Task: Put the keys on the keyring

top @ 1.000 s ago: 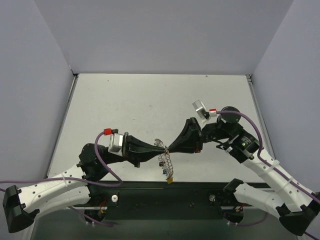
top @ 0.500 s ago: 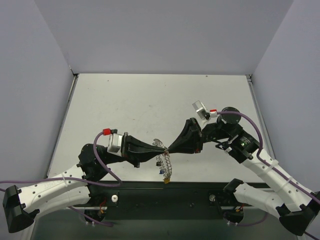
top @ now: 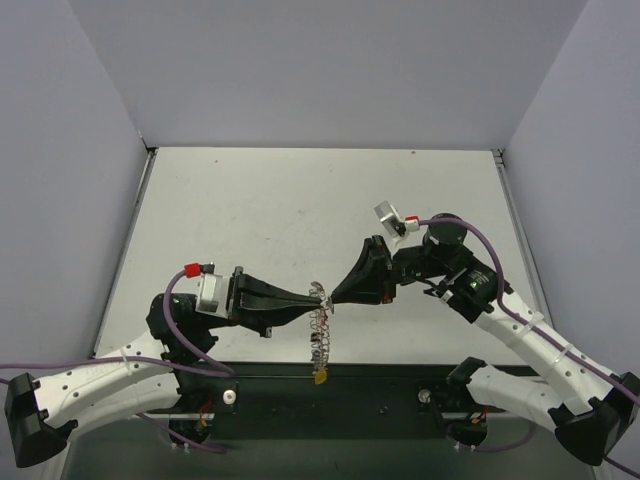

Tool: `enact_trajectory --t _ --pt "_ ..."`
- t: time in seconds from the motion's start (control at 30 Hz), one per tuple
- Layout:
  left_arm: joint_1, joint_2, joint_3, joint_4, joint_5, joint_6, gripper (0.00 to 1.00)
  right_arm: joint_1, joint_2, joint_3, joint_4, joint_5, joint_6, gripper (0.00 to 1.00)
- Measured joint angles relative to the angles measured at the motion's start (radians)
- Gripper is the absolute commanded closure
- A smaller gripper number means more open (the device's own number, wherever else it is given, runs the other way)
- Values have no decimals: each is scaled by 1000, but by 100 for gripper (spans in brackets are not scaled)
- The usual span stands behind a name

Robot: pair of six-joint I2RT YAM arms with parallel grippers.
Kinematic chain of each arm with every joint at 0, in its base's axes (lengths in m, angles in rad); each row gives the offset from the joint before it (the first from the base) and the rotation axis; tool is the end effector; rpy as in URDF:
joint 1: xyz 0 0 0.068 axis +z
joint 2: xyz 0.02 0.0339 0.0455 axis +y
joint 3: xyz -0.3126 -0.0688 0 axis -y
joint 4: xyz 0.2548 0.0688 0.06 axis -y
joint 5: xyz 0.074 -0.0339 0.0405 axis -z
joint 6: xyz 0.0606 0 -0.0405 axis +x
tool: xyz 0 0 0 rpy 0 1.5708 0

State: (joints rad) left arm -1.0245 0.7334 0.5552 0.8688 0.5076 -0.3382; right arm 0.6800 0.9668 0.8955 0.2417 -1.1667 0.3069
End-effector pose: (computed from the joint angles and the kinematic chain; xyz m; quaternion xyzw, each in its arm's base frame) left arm 0.0512 -0.1409 0.4175 0.3527 0.3119 -0.6347 0.6128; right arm 0.1184 0.1674 0.4291 -0.5137 0.4504 0.6149 0.3940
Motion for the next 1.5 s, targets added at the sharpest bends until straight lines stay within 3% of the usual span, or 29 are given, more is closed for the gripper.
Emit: enact_trajectory --t 0.47,0.8,0.9,0.93,0.97,1.03,1.27,1.5 --pt "20 0 -13 1 -8 2 100 -57 0 -53 17 52 0 100" --pt "35 -32 -69 -86 -60 24 100 -158 127 -279 31 311 -24 100" --pt "41 -38 -72 -109 -68 28 100 -167 162 -312 23 375 -25 69" --pt "43 -40 -72 -114 -69 29 100 -169 160 -314 19 391 -26 41" --pt "45 -42 -73 -120 -72 29 100 -169 151 -314 21 407 -29 30" --pt "48 -46 -74 -128 -76 30 100 -169 114 -314 12 440 -35 18" --pt "56 -63 -81 -138 -82 28 100 -169 -109 -221 -54 486 -73 18" --pt "59 -62 -96 -102 -83 4 100 -170 -218 -147 105 322 40 25"
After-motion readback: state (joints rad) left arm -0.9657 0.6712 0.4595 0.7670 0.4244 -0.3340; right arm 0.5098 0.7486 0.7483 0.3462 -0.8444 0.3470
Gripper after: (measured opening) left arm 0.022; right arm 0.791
